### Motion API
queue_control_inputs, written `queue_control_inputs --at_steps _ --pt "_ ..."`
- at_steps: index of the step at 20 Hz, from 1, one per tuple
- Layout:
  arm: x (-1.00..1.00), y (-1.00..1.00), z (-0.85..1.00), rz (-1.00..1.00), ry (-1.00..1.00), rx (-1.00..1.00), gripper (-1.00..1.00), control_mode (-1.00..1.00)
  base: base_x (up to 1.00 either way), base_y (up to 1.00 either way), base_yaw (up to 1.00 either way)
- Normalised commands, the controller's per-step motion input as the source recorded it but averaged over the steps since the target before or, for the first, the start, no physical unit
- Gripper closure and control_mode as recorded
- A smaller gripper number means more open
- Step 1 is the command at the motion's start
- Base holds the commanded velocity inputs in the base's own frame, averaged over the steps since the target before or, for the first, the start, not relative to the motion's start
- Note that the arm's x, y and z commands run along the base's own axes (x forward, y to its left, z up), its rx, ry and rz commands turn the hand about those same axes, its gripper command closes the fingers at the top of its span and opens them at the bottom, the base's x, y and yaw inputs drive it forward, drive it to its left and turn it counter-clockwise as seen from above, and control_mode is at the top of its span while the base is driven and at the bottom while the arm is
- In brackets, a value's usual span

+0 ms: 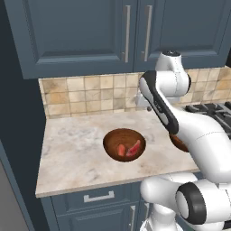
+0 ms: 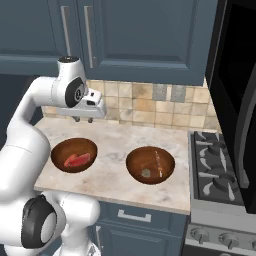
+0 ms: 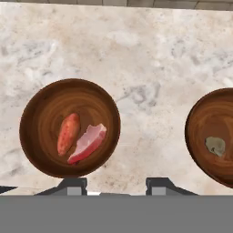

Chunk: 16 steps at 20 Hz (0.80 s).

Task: Place the bowl containing the sweet potato and steak in the microwave. Close the microwave door and press the start button to microwave the meal.

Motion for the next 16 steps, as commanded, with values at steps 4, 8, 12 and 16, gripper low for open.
queue_control_inputs --at_steps 4,8,12,16 --pt "0.0 0.0 -0.25 0.0 0.0 0.0 -1.0 -1.0 0.0 0.0 0.0" --pt "-0.03 0.03 -0.6 0.0 0.0 0.0 -1.0 -1.0 0.0 0.0 0.0" --pt "-0.11 0.29 -0.74 0.0 -0.01 0.0 -1.0 -1.0 0.0 0.0 0.0" --pt "-0.15 0.25 -0.72 -0.02 -0.01 0.0 -1.0 -1.0 0.0 0.0 0.0"
